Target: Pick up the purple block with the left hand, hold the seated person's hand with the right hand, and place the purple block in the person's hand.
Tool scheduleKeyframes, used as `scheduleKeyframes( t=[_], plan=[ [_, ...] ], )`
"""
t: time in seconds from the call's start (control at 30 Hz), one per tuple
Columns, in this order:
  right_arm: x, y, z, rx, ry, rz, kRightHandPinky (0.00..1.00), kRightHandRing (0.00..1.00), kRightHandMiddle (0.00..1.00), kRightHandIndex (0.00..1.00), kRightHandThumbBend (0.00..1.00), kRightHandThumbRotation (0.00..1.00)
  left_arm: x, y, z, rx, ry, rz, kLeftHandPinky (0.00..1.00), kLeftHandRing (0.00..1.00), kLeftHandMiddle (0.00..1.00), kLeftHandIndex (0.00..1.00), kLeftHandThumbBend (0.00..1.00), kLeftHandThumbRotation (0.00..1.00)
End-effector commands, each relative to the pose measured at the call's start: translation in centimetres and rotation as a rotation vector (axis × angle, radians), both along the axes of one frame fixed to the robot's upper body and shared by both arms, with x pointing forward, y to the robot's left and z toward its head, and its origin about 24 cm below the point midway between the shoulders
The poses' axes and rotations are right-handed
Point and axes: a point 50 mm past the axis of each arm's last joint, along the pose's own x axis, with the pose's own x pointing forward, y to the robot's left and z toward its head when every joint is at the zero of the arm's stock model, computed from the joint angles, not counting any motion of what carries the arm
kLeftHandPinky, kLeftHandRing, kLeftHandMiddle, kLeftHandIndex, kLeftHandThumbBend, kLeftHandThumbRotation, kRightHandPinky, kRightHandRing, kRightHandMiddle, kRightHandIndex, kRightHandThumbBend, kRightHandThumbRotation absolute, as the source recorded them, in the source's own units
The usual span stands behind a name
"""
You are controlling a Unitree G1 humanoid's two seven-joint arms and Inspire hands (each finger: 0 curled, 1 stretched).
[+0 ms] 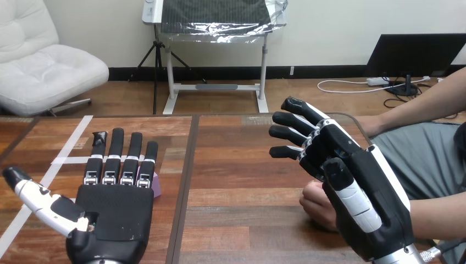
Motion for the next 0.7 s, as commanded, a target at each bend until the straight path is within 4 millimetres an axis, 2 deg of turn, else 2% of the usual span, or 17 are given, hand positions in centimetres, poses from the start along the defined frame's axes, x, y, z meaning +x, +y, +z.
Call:
scheduleKeyframes(
  t=[0.0, 0.67],
  plan=[
    [0.54, -0.11, 1.62, -0.011, -0.081, -0.001, 0.73, 0.83, 0.85, 0.87, 0.85, 0.72, 0.86, -0.59, 0.8, -0.073, -0.082, 0.058, 1.0, 1.0, 1.0, 1.0, 0.64, 1.0],
    [0.61, -0.12, 1.65, -0.013, -0.08, -0.003, 0.73, 0.83, 0.85, 0.87, 0.85, 0.72, 0.89, -0.52, 0.69, -0.065, -0.079, 0.06, 1.0, 1.0, 1.0, 1.0, 0.62, 1.0]
  ],
)
